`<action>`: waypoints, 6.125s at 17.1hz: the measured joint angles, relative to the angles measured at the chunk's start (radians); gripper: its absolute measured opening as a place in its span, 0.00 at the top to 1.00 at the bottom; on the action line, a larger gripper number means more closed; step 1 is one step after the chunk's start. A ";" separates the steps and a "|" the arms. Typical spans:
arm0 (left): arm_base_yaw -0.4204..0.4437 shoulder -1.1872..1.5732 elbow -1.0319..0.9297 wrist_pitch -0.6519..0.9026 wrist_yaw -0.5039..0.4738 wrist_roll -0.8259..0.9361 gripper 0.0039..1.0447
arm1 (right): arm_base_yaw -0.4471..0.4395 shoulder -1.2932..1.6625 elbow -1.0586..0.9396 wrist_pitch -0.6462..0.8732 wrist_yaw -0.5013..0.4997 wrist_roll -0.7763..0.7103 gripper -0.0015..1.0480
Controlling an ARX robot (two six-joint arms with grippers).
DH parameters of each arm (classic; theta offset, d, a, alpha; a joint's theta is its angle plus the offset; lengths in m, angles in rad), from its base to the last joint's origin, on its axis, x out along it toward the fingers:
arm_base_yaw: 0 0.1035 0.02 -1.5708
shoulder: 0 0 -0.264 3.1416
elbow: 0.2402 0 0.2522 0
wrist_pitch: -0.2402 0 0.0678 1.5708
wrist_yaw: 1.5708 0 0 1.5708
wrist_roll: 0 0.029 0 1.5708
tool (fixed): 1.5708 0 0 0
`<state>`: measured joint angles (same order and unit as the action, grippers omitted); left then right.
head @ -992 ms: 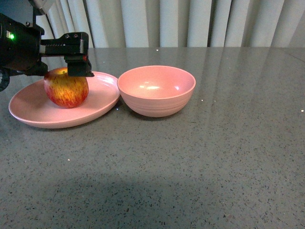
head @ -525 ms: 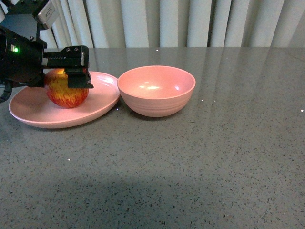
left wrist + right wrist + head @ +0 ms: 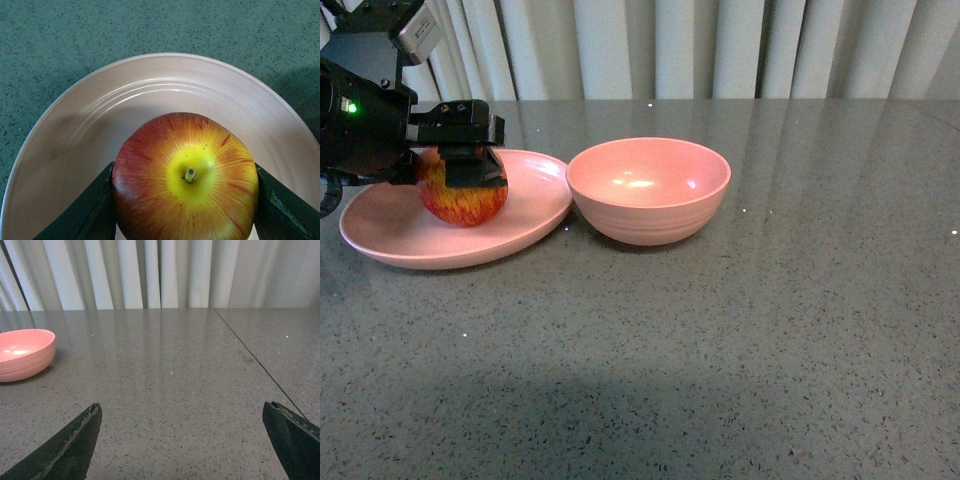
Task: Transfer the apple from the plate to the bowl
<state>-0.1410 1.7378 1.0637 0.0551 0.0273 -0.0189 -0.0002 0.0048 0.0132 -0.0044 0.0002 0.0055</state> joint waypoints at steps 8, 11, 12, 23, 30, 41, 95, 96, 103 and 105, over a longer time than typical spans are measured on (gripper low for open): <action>-0.101 -0.191 0.144 -0.096 0.018 0.098 0.37 | 0.000 0.000 0.000 0.000 0.000 0.000 0.06; -0.194 -0.183 0.178 -0.114 0.008 0.103 0.37 | 0.000 0.000 0.000 0.000 0.000 0.000 0.06; -0.256 -0.150 0.203 -0.110 -0.005 0.105 0.37 | 0.000 0.000 0.000 0.000 0.000 0.000 0.06; -0.322 0.045 0.216 -0.076 -0.029 0.068 0.37 | 0.000 0.000 0.000 0.000 0.000 0.000 0.06; -0.309 0.120 0.216 -0.077 -0.026 0.048 0.37 | 0.000 0.000 0.000 0.000 0.000 0.000 0.06; -0.304 0.155 0.243 -0.089 -0.001 0.045 0.37 | 0.000 0.000 0.000 0.000 0.000 0.000 0.06; 0.139 -1.277 -0.961 0.300 -0.028 0.004 0.99 | 0.000 0.000 0.000 0.000 0.000 0.000 0.06; 0.139 -1.301 -0.973 0.288 -0.028 0.004 0.99 | 0.000 0.000 0.000 0.000 0.000 0.000 0.06; 0.139 -1.446 -1.023 0.197 -0.027 0.004 0.99 | 0.000 0.000 0.000 0.000 0.000 0.000 0.06; 0.139 -1.481 -1.049 0.192 -0.028 0.004 0.99 | 0.000 0.000 0.000 0.000 0.000 0.000 0.06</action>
<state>-0.0021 0.2569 0.0143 0.2466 -0.0006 -0.0147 -0.0002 0.0048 0.0132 -0.0048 0.0002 0.0055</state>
